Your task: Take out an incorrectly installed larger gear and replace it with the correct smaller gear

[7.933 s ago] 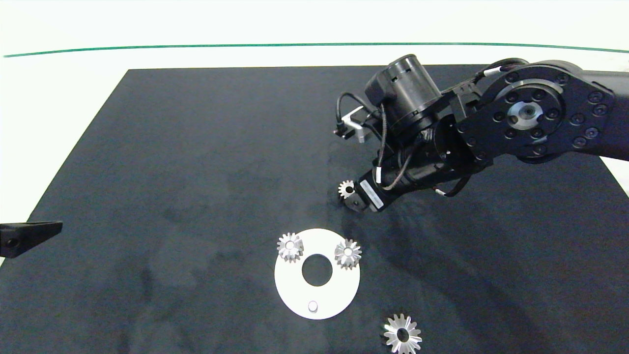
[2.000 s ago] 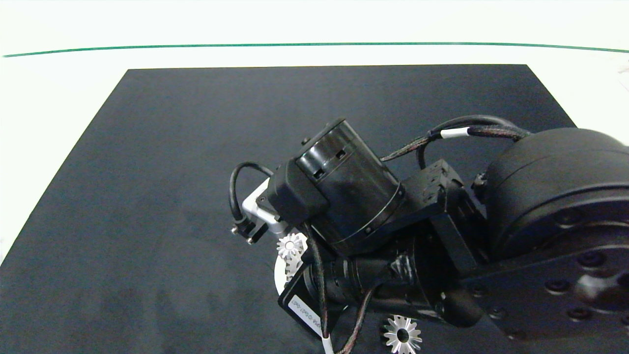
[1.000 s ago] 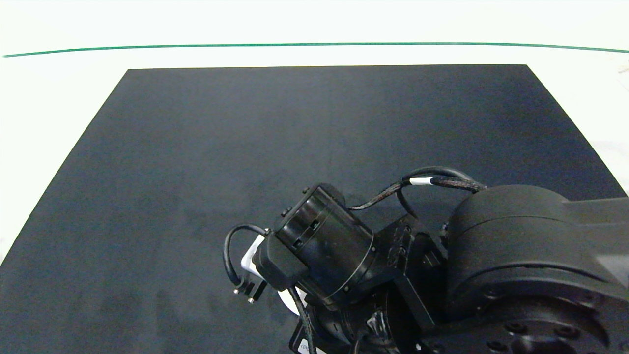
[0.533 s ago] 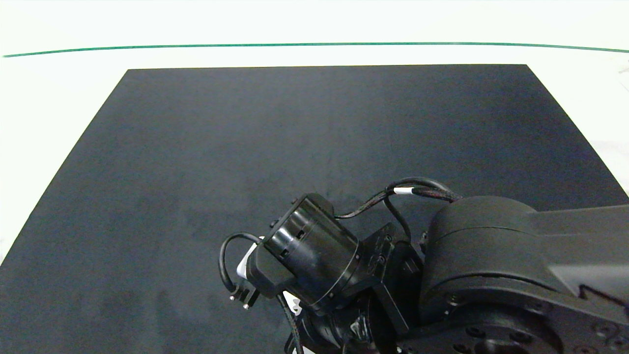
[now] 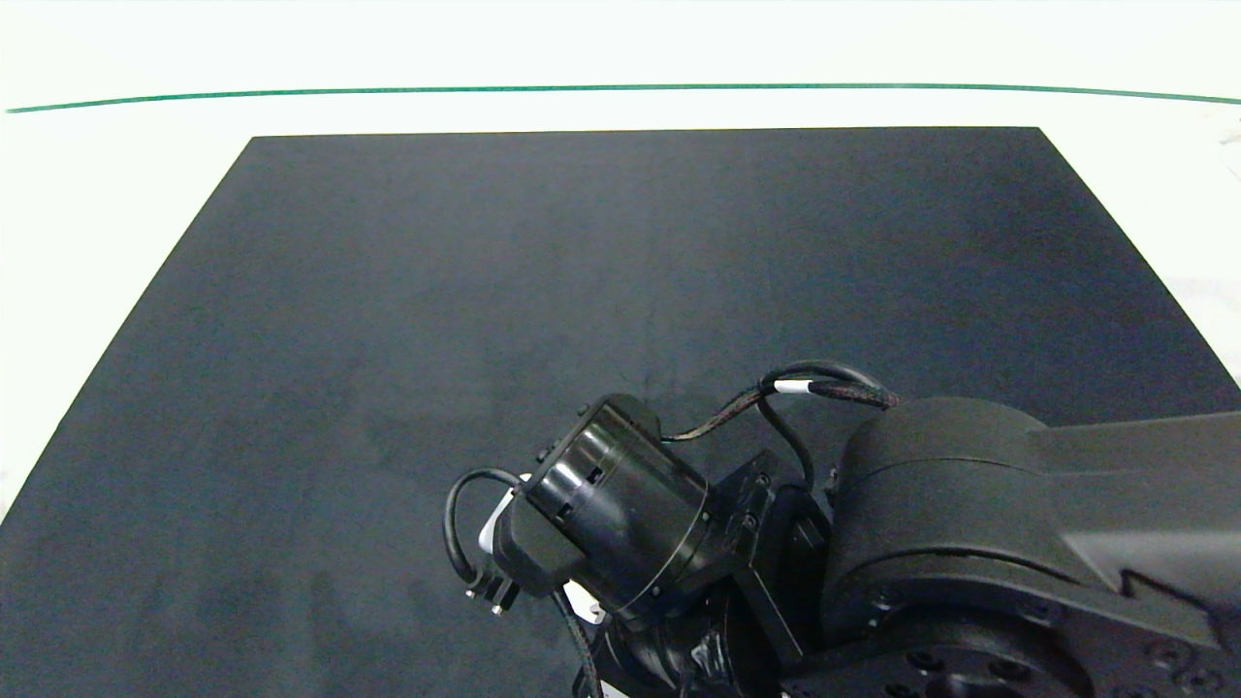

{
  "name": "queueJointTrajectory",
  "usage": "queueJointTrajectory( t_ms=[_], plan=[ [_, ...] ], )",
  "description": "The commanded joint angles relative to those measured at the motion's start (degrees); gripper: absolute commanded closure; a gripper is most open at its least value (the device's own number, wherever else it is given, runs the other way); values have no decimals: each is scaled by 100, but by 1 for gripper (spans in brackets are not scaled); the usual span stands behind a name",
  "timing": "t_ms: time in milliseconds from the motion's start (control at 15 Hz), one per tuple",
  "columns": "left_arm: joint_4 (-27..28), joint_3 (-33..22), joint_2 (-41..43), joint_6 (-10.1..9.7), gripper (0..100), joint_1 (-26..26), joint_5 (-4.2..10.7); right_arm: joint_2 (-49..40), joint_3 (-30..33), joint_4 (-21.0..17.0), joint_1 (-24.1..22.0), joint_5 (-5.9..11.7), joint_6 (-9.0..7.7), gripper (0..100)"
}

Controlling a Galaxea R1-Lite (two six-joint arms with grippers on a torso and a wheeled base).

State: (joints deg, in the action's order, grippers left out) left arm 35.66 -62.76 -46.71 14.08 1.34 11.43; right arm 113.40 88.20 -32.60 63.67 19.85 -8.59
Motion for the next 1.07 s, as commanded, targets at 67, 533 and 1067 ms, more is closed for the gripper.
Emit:
queueJointTrajectory(
  t_ms=[67,533,1067],
  plan=[
    [20,0,-4,7,0,7,8,16,-4,-19,5,10,-2,78],
    [20,9,4,7,0,7,8,95,31,-1,-4,10,-2,78],
    [20,18,22,16,0,7,8,156,31,-1,-13,10,-2,78]
  ],
)
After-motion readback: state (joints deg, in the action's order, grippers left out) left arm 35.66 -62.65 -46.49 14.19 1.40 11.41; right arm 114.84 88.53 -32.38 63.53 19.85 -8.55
